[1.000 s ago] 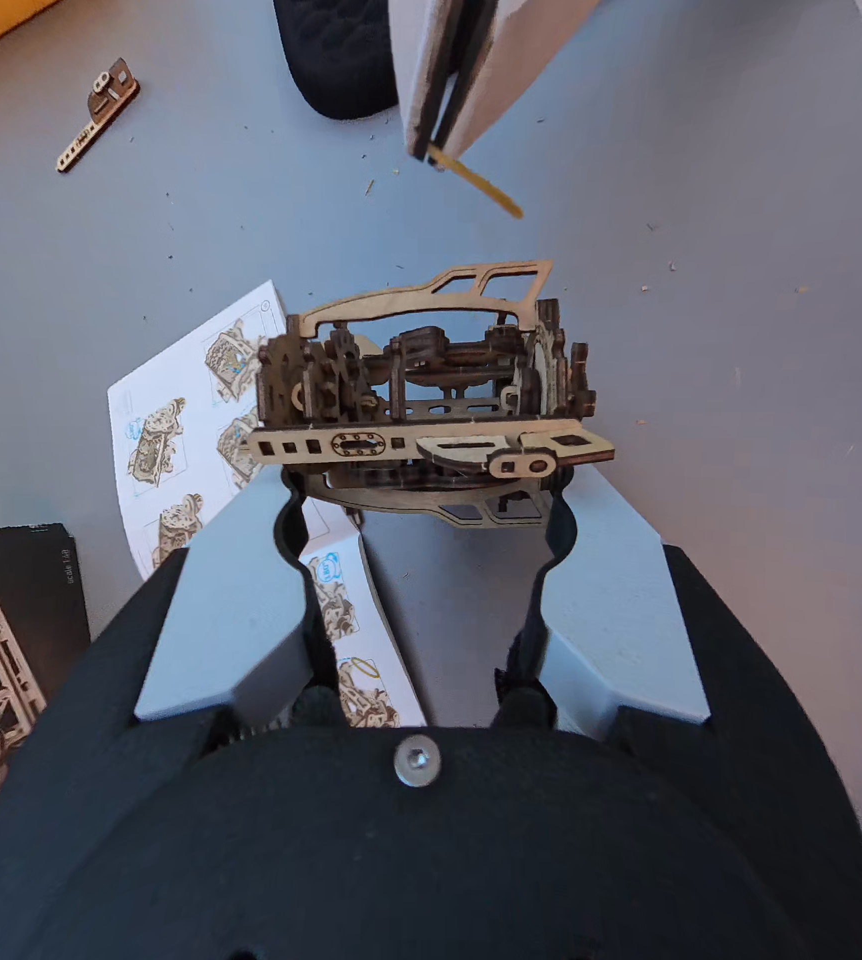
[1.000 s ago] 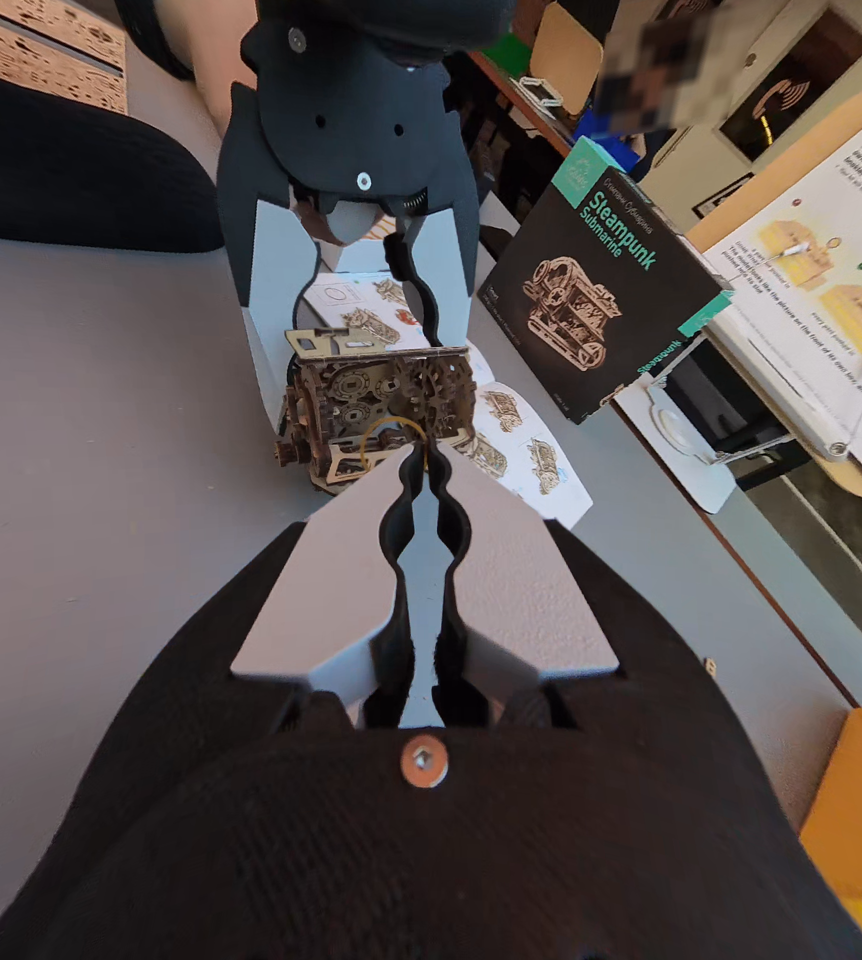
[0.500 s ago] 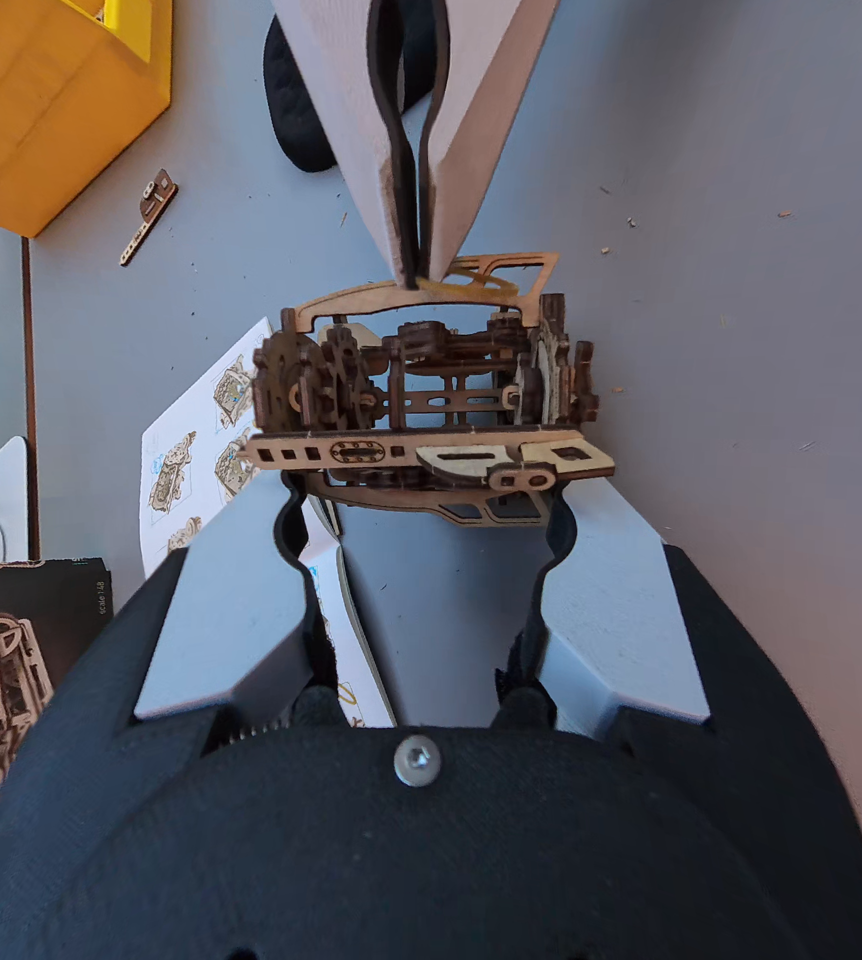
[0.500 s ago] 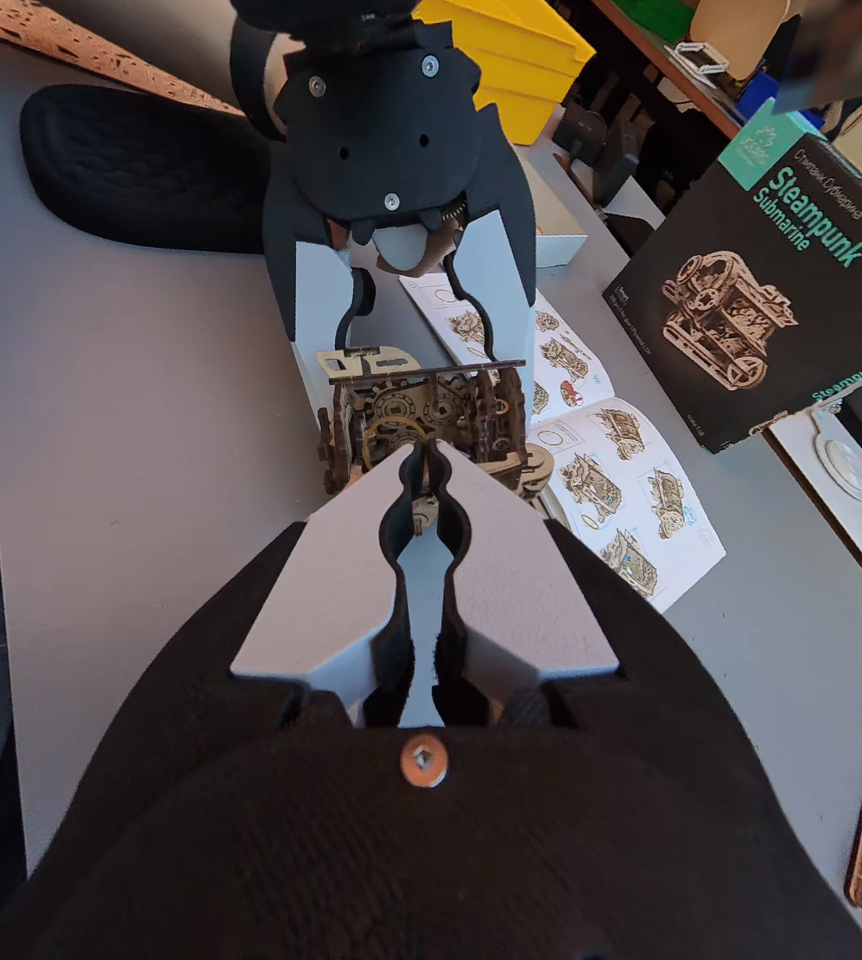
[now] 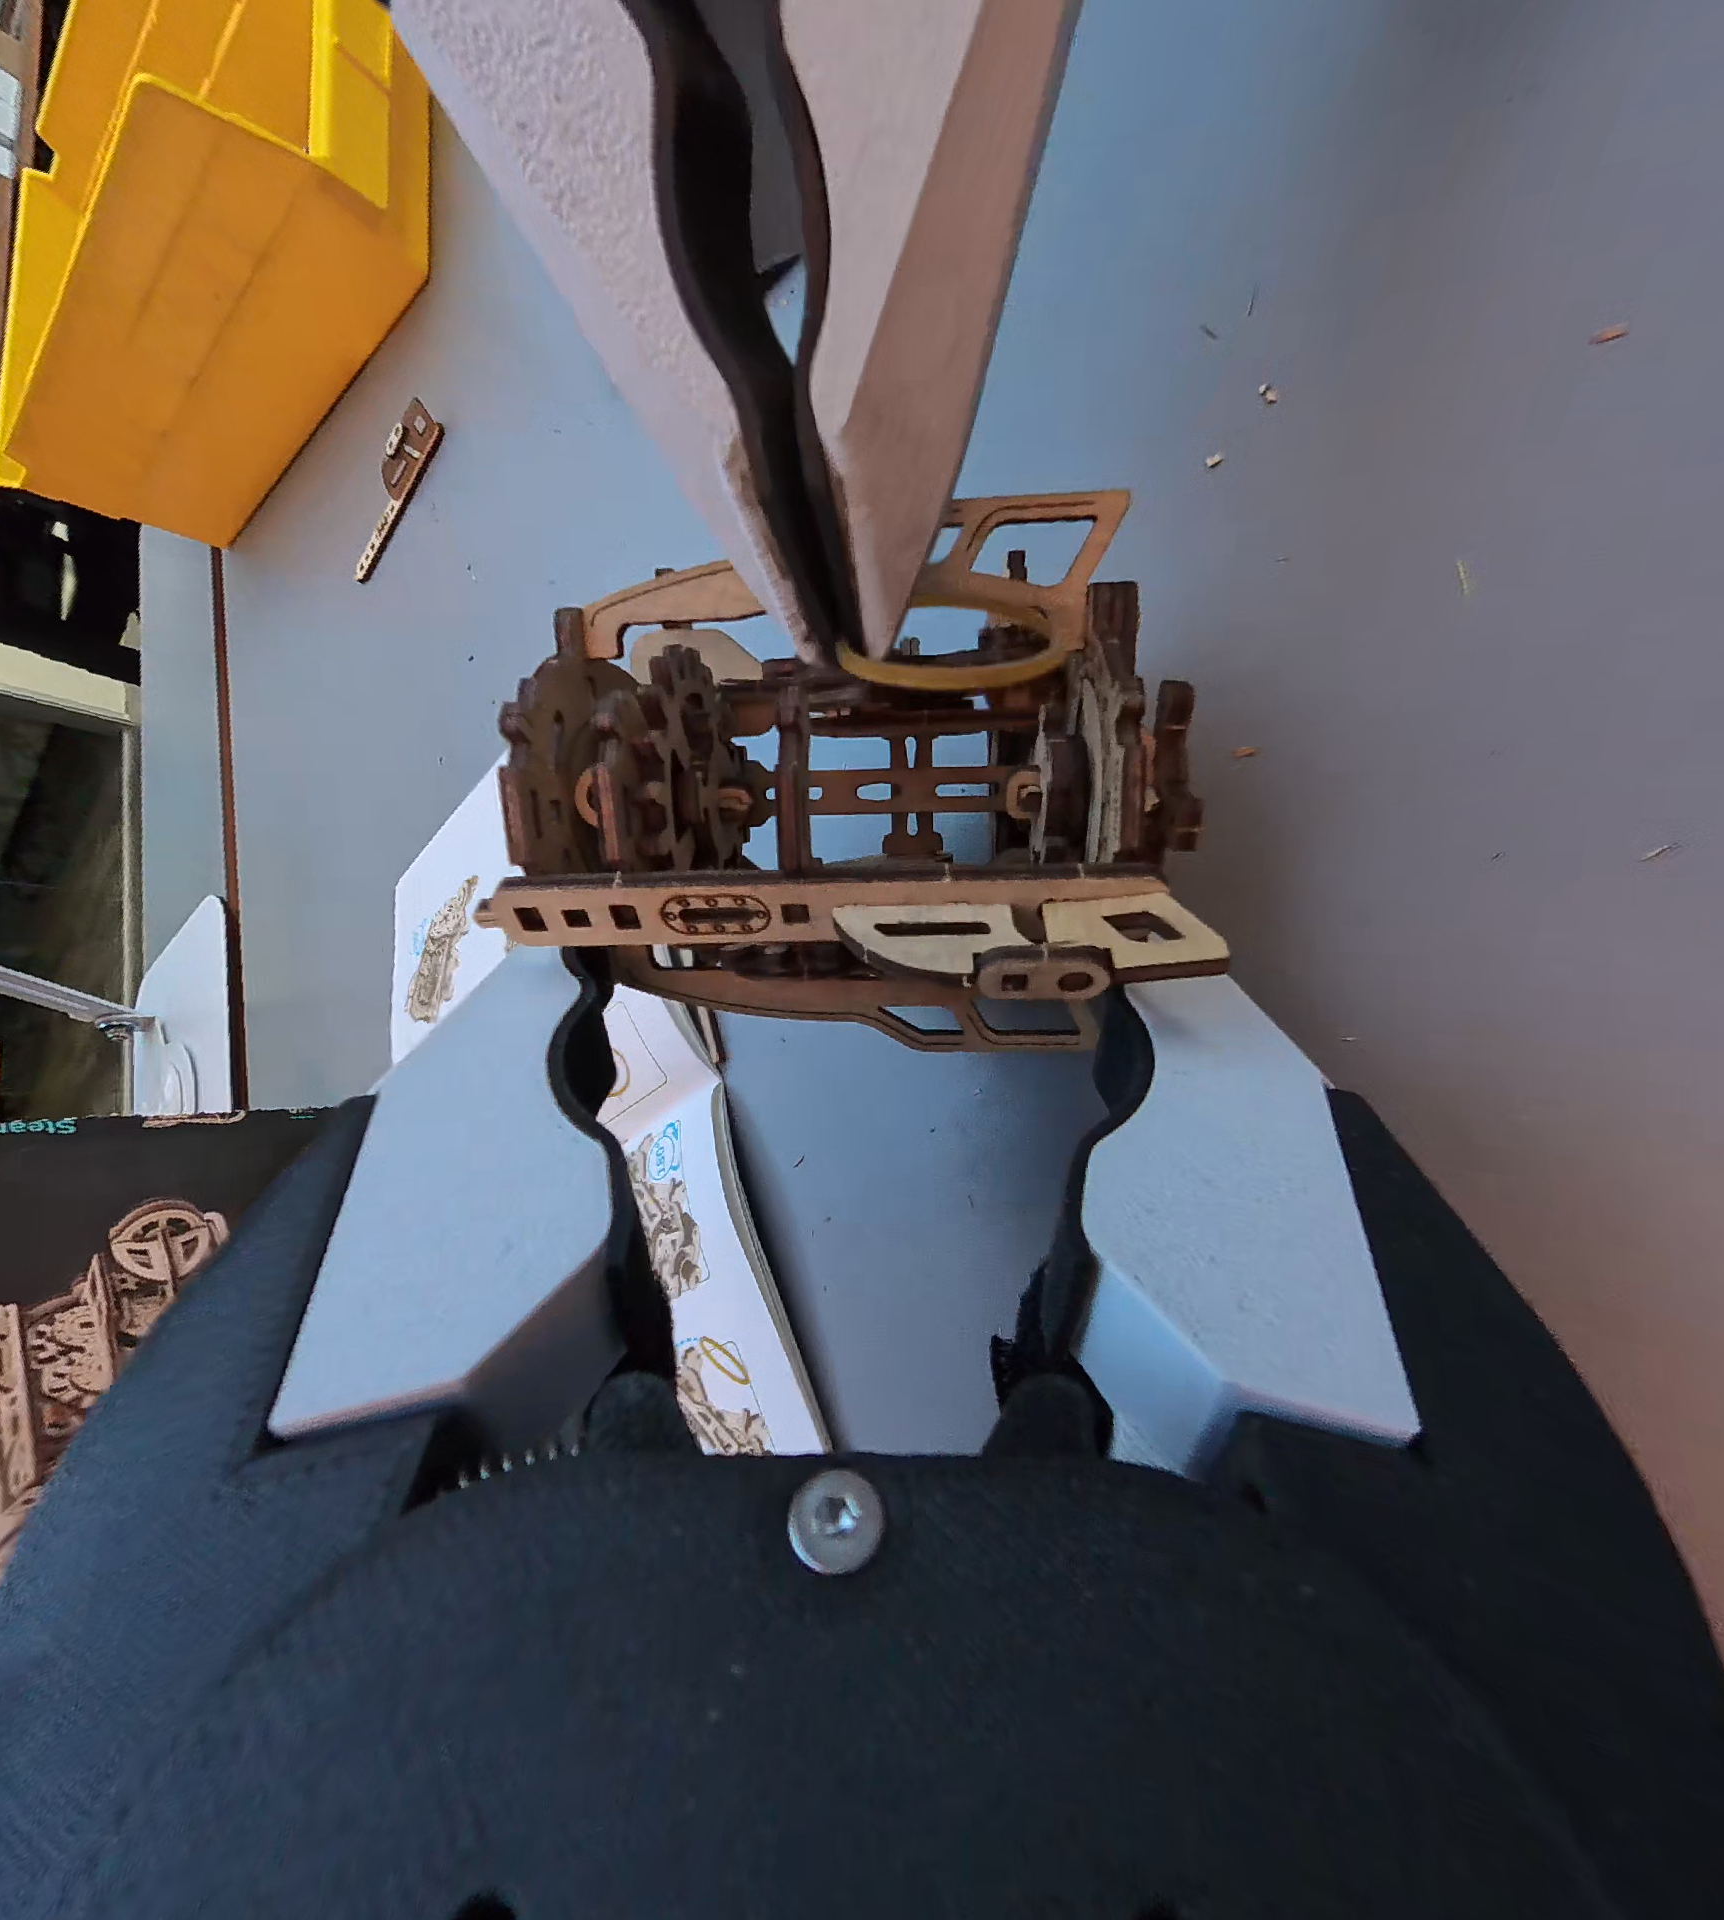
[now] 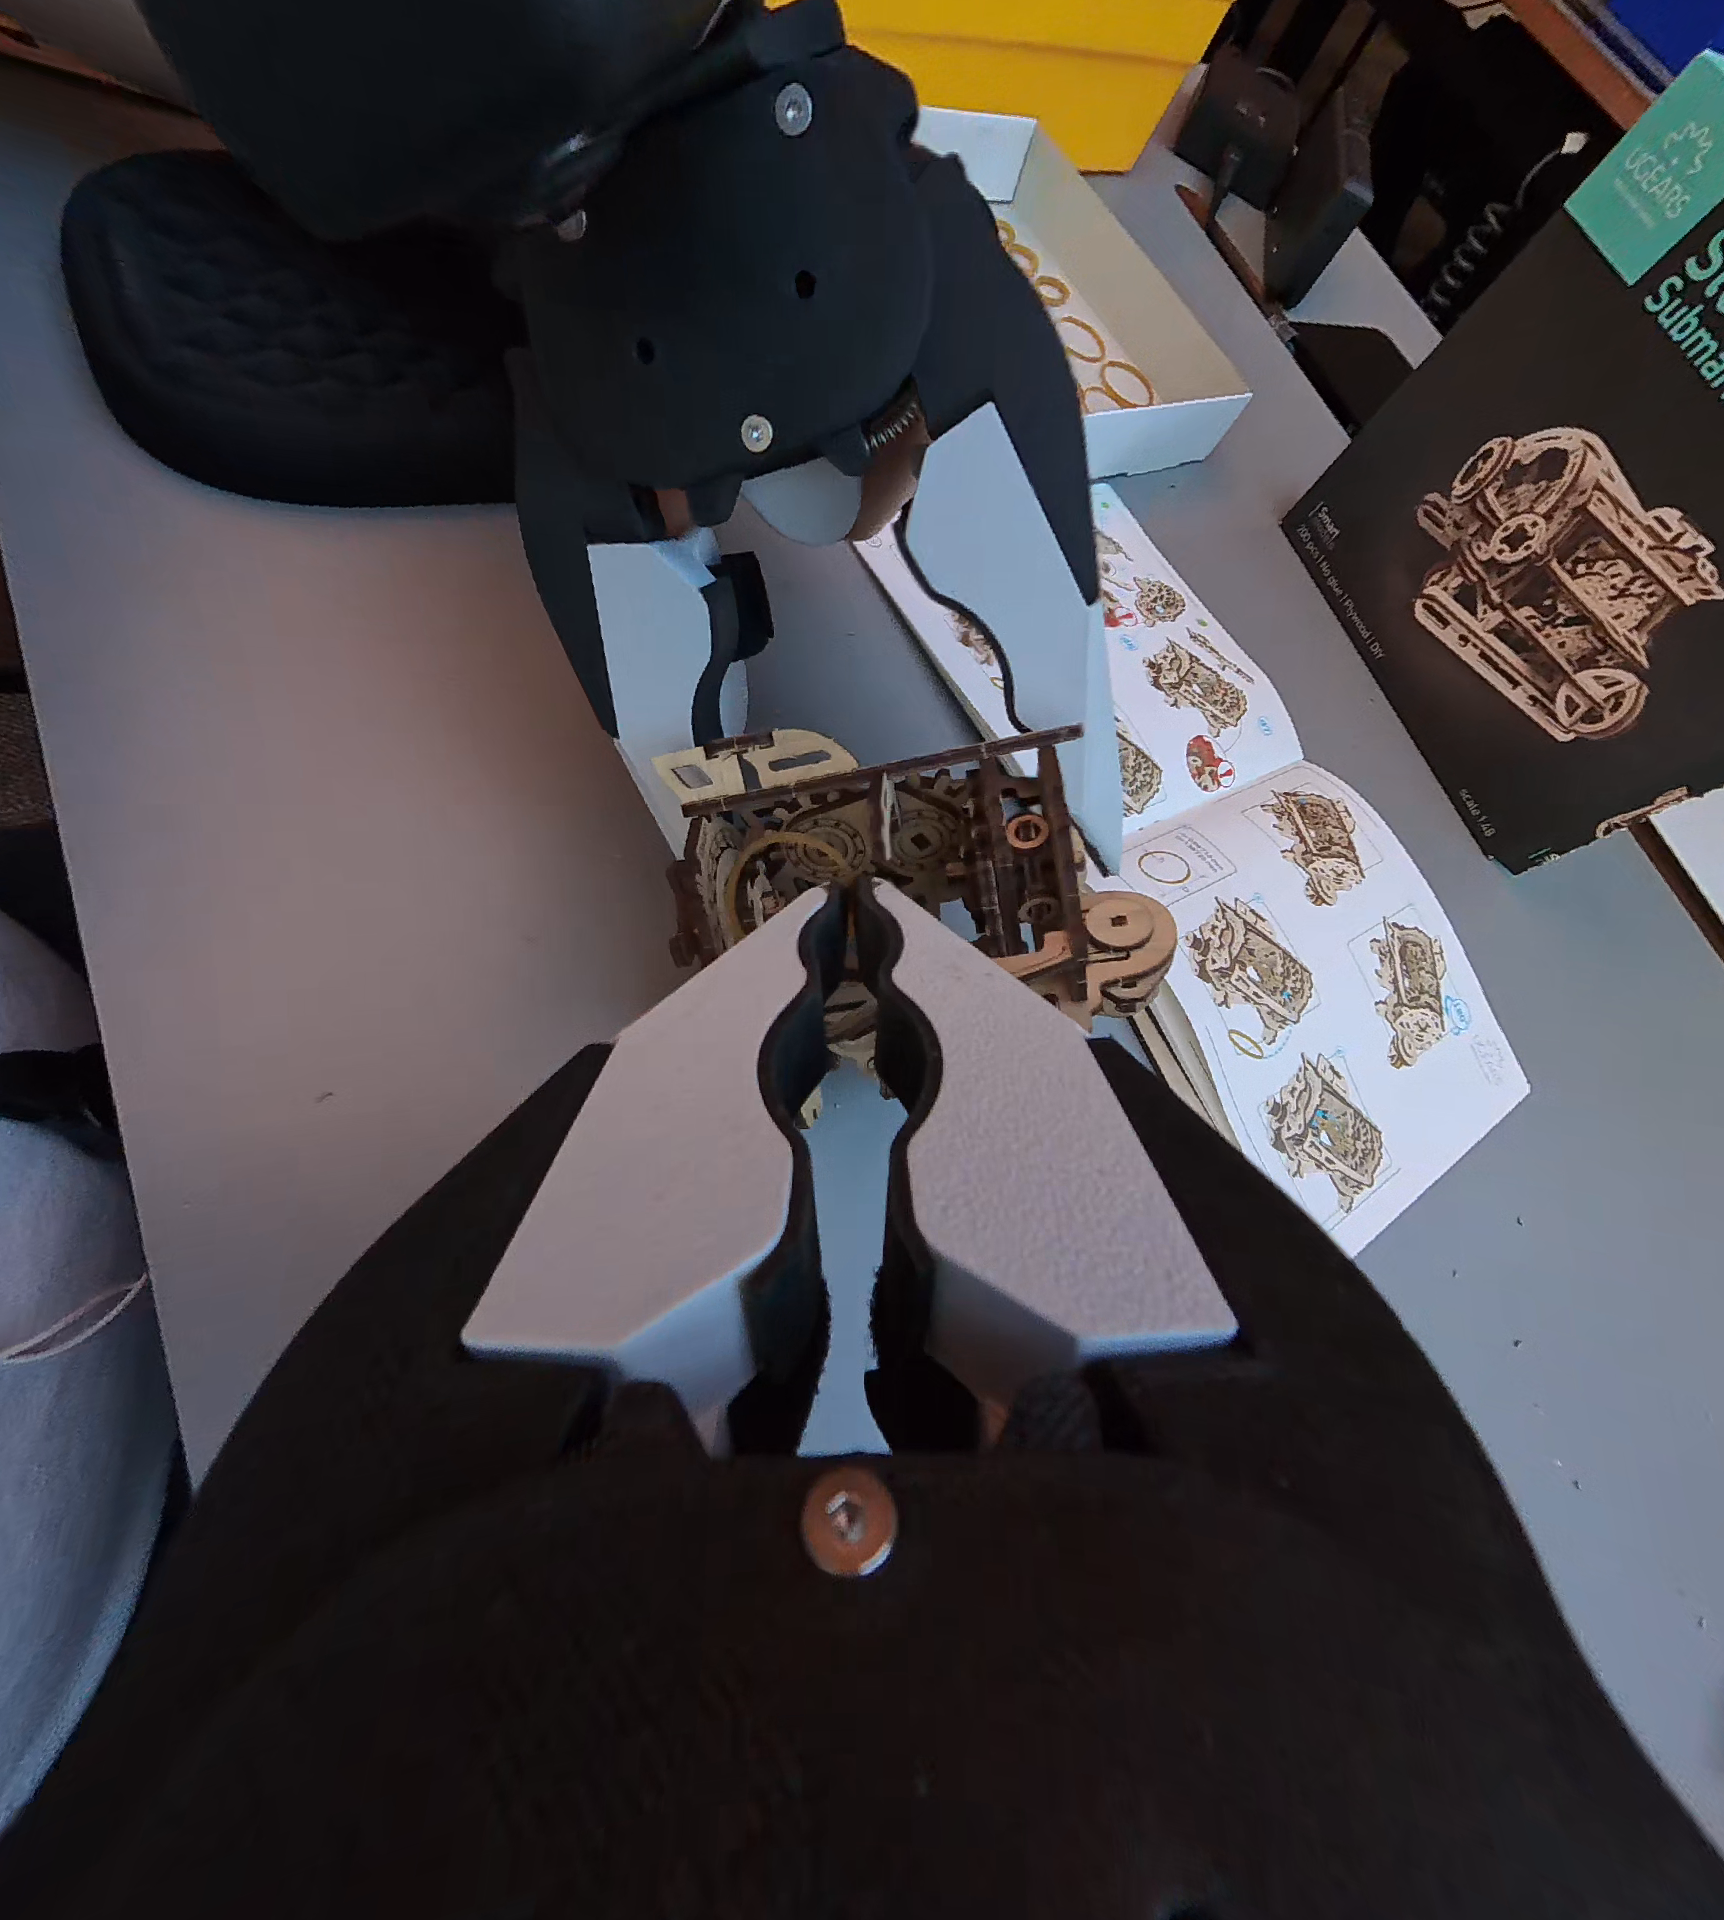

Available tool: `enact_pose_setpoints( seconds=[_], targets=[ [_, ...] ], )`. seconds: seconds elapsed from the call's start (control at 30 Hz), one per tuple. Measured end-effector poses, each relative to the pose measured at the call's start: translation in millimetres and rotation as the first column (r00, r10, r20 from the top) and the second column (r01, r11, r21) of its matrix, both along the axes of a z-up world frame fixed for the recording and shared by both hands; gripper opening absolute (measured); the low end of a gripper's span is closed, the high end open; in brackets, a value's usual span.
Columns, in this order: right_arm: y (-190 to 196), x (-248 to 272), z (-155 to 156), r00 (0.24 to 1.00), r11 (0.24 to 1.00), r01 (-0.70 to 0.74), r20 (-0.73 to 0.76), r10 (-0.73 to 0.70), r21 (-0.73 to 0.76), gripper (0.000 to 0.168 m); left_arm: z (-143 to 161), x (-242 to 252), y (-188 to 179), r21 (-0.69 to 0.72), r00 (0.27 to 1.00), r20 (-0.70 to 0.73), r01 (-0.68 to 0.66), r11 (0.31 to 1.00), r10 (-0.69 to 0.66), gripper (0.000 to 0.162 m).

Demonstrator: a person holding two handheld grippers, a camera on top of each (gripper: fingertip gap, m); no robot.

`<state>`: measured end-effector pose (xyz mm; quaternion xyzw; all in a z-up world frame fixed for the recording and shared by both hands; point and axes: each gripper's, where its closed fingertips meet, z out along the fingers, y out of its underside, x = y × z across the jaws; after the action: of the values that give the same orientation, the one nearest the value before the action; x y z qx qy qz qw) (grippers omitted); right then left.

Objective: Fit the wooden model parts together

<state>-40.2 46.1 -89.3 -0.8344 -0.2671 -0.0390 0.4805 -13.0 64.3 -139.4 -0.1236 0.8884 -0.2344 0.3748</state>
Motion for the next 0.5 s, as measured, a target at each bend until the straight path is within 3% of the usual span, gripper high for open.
enact_pose_setpoints(
  seconds=[0.17, 0.5],
  targets=[
    [-6.0, 1.1, 6.7, 0.999, 0.999, 0.016, -0.037, -0.015, 0.028, 0.0, 0.8, -1.4, 0.1, 0.0, 1.0, 0.024, -0.006, 1.0, 0.006, 0.094],
    [-9.3, -0.6, 9.9, 0.994, 0.997, 0.023, -0.109, -0.014, 0.075, 0.0, -4.5, -5.0, 9.3, -0.143, 0.995, -0.054, -0.09, 0.986, 0.083, 0.094]
  ],
)
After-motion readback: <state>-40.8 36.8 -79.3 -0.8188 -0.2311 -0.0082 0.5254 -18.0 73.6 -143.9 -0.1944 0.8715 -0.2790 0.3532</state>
